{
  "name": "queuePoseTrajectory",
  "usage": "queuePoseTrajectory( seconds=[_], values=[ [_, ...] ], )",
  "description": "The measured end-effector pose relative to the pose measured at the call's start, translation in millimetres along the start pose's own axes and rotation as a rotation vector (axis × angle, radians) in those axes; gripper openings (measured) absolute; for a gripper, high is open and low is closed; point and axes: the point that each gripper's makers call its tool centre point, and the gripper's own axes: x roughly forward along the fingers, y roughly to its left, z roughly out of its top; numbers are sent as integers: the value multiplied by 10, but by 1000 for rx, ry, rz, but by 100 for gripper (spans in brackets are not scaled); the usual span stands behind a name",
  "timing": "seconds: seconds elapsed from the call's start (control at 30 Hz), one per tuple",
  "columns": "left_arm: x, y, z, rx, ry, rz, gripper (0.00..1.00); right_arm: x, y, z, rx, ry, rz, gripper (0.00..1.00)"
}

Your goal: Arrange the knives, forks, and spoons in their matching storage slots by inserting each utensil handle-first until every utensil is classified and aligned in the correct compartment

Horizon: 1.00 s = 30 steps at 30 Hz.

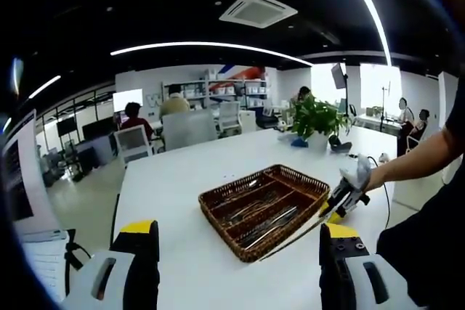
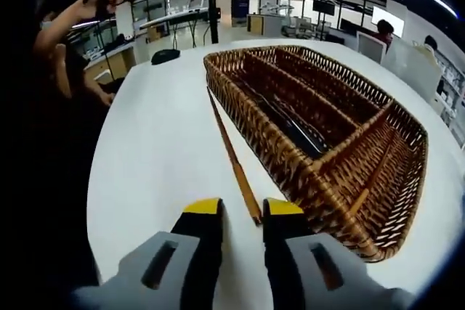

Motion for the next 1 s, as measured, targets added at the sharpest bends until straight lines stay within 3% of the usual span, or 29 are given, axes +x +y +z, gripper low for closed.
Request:
queuePoseTrajectory(
  seconds=[0.33, 0.4, 0.57, 1.0],
  values=[
    [3, -23, 10, -2, -5, -3, 95, 27, 114, 41, -72, -3, 34, 9],
    [3, -24, 2, -2, -2, -3, 95, 28, 232, -5, -39, 18, 96, 3],
    [-1, -21, 8, -4, -4, -2, 95, 74, 276, 17, -91, 40, 96, 1],
    [-15, -2, 2, -5, -5, 1, 95, 3, 396, -27, -112, 62, 124, 0]
  ],
)
